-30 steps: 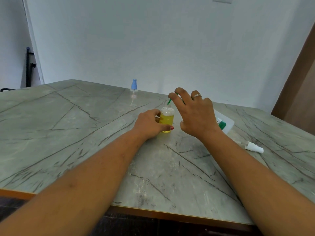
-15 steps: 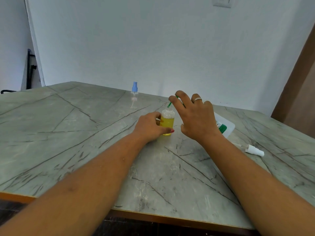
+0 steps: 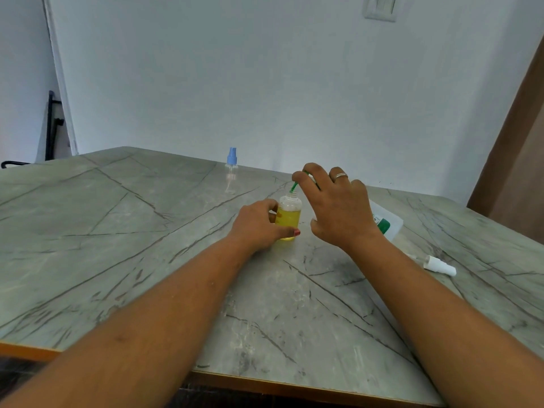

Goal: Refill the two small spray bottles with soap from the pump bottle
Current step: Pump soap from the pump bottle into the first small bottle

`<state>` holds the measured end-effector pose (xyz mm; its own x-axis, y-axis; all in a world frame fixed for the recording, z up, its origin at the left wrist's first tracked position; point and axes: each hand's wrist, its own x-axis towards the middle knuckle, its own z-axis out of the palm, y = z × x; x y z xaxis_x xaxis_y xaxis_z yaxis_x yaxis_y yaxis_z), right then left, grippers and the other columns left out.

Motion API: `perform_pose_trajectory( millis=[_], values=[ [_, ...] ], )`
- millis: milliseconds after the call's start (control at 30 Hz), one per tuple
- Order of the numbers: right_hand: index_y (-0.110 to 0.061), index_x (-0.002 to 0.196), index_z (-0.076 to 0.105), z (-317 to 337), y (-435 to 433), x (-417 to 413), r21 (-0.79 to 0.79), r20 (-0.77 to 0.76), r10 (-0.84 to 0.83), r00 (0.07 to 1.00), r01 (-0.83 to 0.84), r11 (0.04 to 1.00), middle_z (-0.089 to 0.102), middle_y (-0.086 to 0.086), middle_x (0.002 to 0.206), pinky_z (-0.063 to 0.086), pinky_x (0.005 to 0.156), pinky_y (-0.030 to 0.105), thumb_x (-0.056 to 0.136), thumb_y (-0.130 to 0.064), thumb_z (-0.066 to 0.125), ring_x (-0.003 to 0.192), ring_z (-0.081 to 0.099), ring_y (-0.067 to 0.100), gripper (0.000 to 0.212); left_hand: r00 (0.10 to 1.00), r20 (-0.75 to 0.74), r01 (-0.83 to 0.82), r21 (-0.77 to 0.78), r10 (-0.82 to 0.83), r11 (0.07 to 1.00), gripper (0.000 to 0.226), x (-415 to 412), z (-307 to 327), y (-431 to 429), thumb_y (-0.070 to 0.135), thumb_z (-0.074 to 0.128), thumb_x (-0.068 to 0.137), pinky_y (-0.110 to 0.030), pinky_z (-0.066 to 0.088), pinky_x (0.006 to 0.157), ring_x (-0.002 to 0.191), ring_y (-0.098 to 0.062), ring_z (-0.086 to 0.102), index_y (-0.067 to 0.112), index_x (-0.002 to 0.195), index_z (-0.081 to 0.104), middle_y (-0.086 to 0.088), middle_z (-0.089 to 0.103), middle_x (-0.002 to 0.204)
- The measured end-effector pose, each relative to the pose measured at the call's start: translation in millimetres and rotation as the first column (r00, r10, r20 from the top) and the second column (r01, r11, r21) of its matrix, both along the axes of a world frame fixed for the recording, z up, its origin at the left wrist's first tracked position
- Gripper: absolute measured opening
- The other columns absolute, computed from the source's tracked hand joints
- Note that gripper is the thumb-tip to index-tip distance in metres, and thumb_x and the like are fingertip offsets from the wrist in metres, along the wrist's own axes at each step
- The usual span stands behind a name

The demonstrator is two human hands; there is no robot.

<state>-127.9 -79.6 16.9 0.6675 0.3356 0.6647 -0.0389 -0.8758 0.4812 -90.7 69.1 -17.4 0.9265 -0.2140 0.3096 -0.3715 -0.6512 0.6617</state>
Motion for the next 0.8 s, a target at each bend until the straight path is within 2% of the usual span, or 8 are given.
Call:
perform_pose_trajectory(
  millis=[200, 533, 800],
  values=[
    [-0.023, 0.133, 0.041, -2.3, -2.0, 2.4, -0.007, -0.004, -0.007, 1.0, 0.007, 1.0, 0.046, 0.005, 0.135, 0.051, 0.061, 0.035, 0.055, -0.033, 0.082, 0.099, 0.057, 0.031, 0.088, 1.0, -0.012, 0.003, -0.006, -0.003, 1.0, 0.078, 0.4, 0.4, -0.3, 0.048, 0.072, 0.072, -0.027, 0.043, 0.09, 0.114, -0.019, 0.053, 0.017, 0.137, 0.041, -0.004, 0.051, 0.135],
    [-0.025, 0.136, 0.034, -0.1, -3.7, -0.8, 0.006, -0.015, -0.051, 0.999, 0.051, 0.999, 0.041, 0.004, 0.14, 0.052, 0.066, 0.036, 0.064, -0.034, 0.076, 0.105, 0.054, 0.032, 0.084, 1.0, 0.0, -0.002, 0.022, 0.002, 1.0, 0.078, -1.4, 1.1, -0.5, 0.048, 0.07, 0.074, -0.03, 0.043, 0.094, 0.116, -0.02, 0.053, 0.016, 0.138, 0.039, -0.004, 0.05, 0.136],
    [-0.025, 0.131, 0.03, -1.8, 0.0, -2.1, -0.011, -0.01, -0.037, 0.999, 0.037, 0.999, 0.042, 0.004, 0.136, 0.05, 0.062, 0.036, 0.057, -0.03, 0.079, 0.1, 0.055, 0.032, 0.089, 1.0, 0.015, -0.005, 0.004, 0.005, 1.0, 0.076, -1.3, -0.3, 0.2, 0.049, 0.071, 0.072, -0.027, 0.044, 0.089, 0.114, -0.019, 0.054, 0.018, 0.135, 0.042, -0.003, 0.052, 0.134]
  ],
)
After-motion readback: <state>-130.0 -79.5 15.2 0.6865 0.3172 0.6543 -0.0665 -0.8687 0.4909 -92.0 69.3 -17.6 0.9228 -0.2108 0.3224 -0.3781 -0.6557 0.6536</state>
